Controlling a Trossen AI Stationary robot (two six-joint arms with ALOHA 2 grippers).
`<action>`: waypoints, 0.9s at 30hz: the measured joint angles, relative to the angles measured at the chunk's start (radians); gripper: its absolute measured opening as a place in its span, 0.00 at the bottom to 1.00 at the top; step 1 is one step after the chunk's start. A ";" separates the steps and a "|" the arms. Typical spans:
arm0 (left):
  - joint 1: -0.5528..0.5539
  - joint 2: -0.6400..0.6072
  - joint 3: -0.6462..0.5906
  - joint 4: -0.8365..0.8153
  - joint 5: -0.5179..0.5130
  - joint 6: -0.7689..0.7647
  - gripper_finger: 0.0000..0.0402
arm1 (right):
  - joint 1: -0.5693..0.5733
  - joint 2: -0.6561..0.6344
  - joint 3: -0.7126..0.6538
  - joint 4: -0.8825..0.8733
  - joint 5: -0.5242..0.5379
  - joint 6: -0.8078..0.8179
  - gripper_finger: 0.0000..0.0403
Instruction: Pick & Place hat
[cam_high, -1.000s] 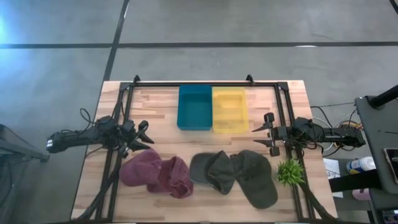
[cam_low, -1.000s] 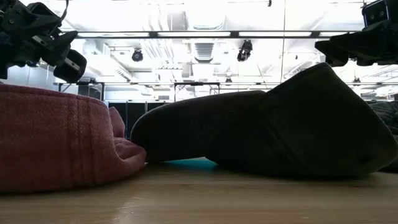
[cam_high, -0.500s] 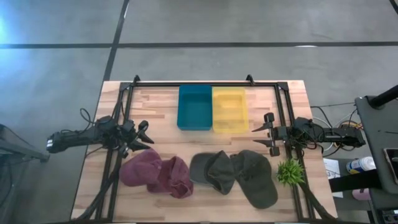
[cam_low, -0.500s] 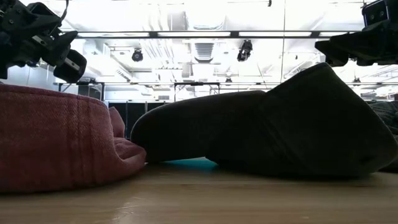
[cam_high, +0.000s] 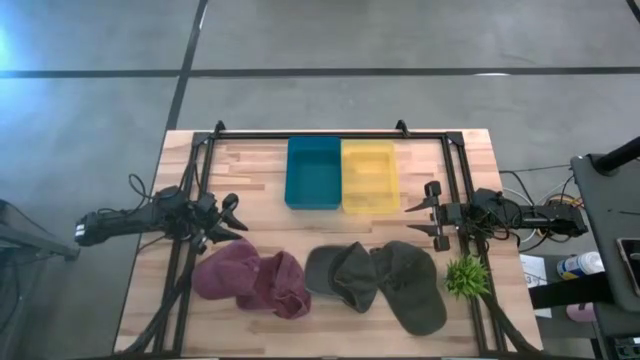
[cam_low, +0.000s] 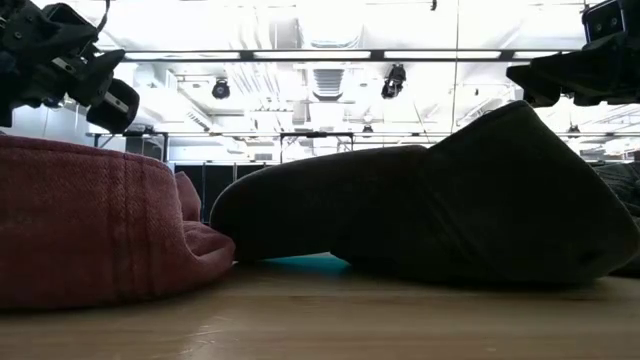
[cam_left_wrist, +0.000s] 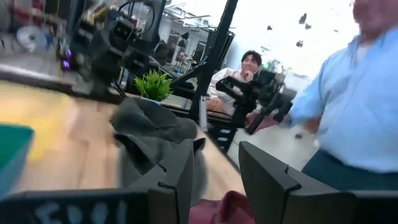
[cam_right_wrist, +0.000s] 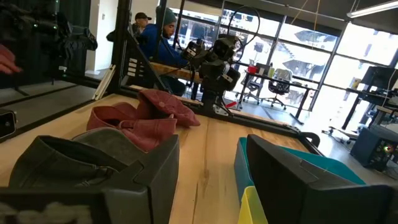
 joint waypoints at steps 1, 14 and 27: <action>0.000 0.000 0.000 0.000 -0.008 0.065 0.30 | 0.000 0.000 0.000 0.000 0.000 0.000 0.45; 0.000 0.000 0.000 0.068 -0.060 0.180 0.30 | -0.001 0.000 0.000 0.003 0.047 -0.055 0.46; 0.000 0.003 0.018 0.556 -0.257 -0.489 0.30 | 0.000 0.000 0.000 0.154 0.055 0.579 0.45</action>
